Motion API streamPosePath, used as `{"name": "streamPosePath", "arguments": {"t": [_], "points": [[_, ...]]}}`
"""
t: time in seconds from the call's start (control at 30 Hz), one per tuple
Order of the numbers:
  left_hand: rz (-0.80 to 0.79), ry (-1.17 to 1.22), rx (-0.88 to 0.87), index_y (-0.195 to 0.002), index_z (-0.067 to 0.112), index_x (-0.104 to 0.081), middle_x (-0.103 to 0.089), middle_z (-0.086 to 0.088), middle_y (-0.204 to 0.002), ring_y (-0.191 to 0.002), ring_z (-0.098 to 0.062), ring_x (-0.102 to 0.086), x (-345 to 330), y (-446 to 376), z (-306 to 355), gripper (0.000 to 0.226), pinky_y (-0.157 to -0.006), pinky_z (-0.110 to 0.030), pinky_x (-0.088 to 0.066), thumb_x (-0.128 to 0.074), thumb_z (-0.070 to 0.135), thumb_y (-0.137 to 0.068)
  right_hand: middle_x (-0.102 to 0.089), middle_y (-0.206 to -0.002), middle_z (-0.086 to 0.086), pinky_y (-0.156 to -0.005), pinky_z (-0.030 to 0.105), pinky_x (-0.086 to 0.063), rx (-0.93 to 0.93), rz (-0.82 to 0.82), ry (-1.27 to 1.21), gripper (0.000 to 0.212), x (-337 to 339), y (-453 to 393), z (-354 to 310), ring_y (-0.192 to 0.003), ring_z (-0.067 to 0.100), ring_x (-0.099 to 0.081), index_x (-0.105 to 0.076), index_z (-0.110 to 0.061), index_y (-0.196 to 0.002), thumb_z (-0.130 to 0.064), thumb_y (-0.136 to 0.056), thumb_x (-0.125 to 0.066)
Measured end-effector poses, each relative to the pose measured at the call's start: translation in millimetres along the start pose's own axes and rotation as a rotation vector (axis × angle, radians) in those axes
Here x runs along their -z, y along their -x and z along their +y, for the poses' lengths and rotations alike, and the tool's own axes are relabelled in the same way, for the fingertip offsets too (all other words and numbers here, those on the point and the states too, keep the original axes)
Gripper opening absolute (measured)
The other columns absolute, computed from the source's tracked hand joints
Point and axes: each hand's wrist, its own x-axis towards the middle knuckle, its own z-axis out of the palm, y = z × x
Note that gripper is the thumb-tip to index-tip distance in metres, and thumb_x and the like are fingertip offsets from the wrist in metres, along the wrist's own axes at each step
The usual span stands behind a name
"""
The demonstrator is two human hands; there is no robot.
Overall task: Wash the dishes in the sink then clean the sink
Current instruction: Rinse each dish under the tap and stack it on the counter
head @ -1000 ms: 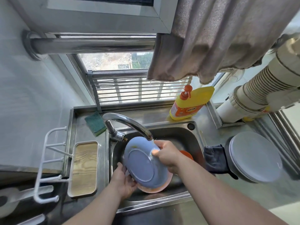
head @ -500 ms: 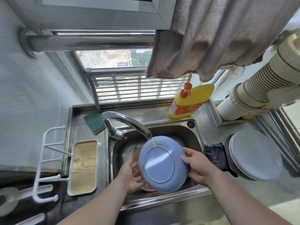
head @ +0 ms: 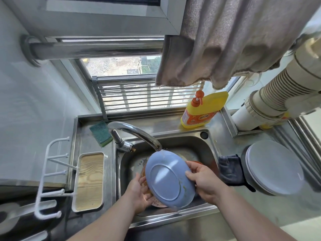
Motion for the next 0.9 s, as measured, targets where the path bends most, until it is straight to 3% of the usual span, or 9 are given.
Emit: {"name": "streamPosePath", "arguments": {"t": [0.17, 0.33, 0.4, 0.47, 0.6, 0.63, 0.7, 0.77, 0.9], "points": [[0.019, 0.103, -0.008, -0.146, 0.030, -0.055, -0.069, -0.006, -0.134, -0.122, -0.036, -0.064, 11, -2, 7, 0.061, -0.101, -0.051, -0.049, -0.034, 0.069, -0.104, -0.078, -0.113, 0.012, -0.096, 0.051, -0.059, 0.009, -0.016, 0.026, 0.031, -30, -9, -17, -0.108, 0.032, -0.073, -0.073, -0.017, -0.123, 0.000, -0.103, -0.055], [0.024, 0.187, -0.017, -0.157, 0.032, -0.041, -0.062, -0.007, -0.146, -0.129, -0.040, -0.060, 15, -4, 13, 0.066, -0.100, -0.057, -0.050, -0.038, 0.070, -0.103, -0.076, -0.109, 0.017, -0.066, 0.038, -0.061, -0.035, 0.070, -0.130, 0.023, -58, -19, -38, -0.090, 0.030, -0.074, -0.068, -0.007, -0.121, 0.001, -0.102, -0.059], [0.013, 0.253, -0.004, -0.159, 0.031, -0.037, -0.058, -0.015, -0.148, -0.129, -0.043, -0.059, 15, -5, 12, 0.067, -0.101, -0.058, -0.050, -0.041, 0.068, -0.103, -0.074, -0.113, 0.021, -0.071, 0.046, -0.063, -0.059, 0.096, -0.207, 0.023, -67, -23, -47, -0.094, 0.034, -0.073, -0.066, -0.004, -0.122, 0.003, -0.101, -0.058], [-0.003, 0.337, 0.003, -0.160, 0.023, -0.034, -0.054, -0.024, -0.148, -0.127, -0.045, -0.059, 17, -8, 12, 0.069, -0.097, -0.057, -0.050, -0.044, 0.064, -0.104, -0.072, -0.115, 0.024, -0.085, 0.055, -0.061, -0.063, 0.133, -0.304, 0.022, -74, -29, -53, -0.098, 0.037, -0.071, -0.064, -0.001, -0.120, 0.006, -0.100, -0.058], [-0.081, 0.430, -0.016, -0.150, -0.003, -0.041, -0.062, -0.029, -0.136, -0.111, -0.041, -0.067, 22, -9, 12, 0.076, -0.084, -0.048, -0.062, -0.043, 0.059, -0.107, -0.069, -0.119, 0.024, -0.076, 0.051, -0.061, -0.083, 0.193, -0.423, 0.023, -81, -39, -59, -0.106, 0.038, -0.070, -0.062, 0.000, -0.121, 0.005, -0.099, -0.062], [-0.092, 0.441, -0.022, -0.145, -0.007, -0.046, -0.064, -0.029, -0.133, -0.109, -0.040, -0.068, 24, -8, 13, 0.075, -0.082, -0.047, -0.064, -0.044, 0.058, -0.107, -0.069, -0.119, 0.025, -0.081, 0.052, -0.062, -0.087, 0.198, -0.445, 0.025, -81, -41, -58, -0.107, 0.038, -0.070, -0.061, 0.000, -0.123, 0.005, -0.099, -0.062], [-0.108, 0.444, -0.039, -0.136, -0.009, -0.051, -0.066, -0.027, -0.129, -0.112, -0.039, -0.068, 24, -4, 16, 0.069, -0.087, -0.043, -0.063, -0.045, 0.053, -0.108, -0.068, -0.121, 0.025, -0.092, 0.055, -0.060, -0.097, 0.203, -0.481, 0.030, -79, -43, -54, -0.108, 0.039, -0.071, -0.059, 0.001, -0.127, 0.005, -0.098, -0.063], [-0.127, 0.436, -0.064, -0.132, -0.009, -0.053, -0.068, -0.025, -0.124, -0.106, -0.036, -0.070, 20, 1, 20, 0.060, -0.080, -0.038, -0.064, -0.046, 0.046, -0.109, -0.068, -0.122, 0.025, -0.095, 0.054, -0.059, -0.109, 0.211, -0.526, 0.034, -72, -43, -50, -0.109, 0.039, -0.070, -0.057, 0.000, -0.131, 0.004, -0.098, -0.064], [-0.142, 0.415, -0.087, -0.133, -0.006, -0.057, -0.072, -0.023, -0.122, -0.086, -0.032, -0.077, 14, 3, 28, 0.039, -0.057, -0.034, -0.065, -0.052, 0.025, -0.110, -0.067, -0.125, 0.025, -0.083, 0.046, -0.063, -0.125, 0.210, -0.629, 0.035, -51, -39, -37, -0.108, 0.037, -0.070, -0.055, -0.001, -0.137, 0.000, -0.102, -0.060]]}}
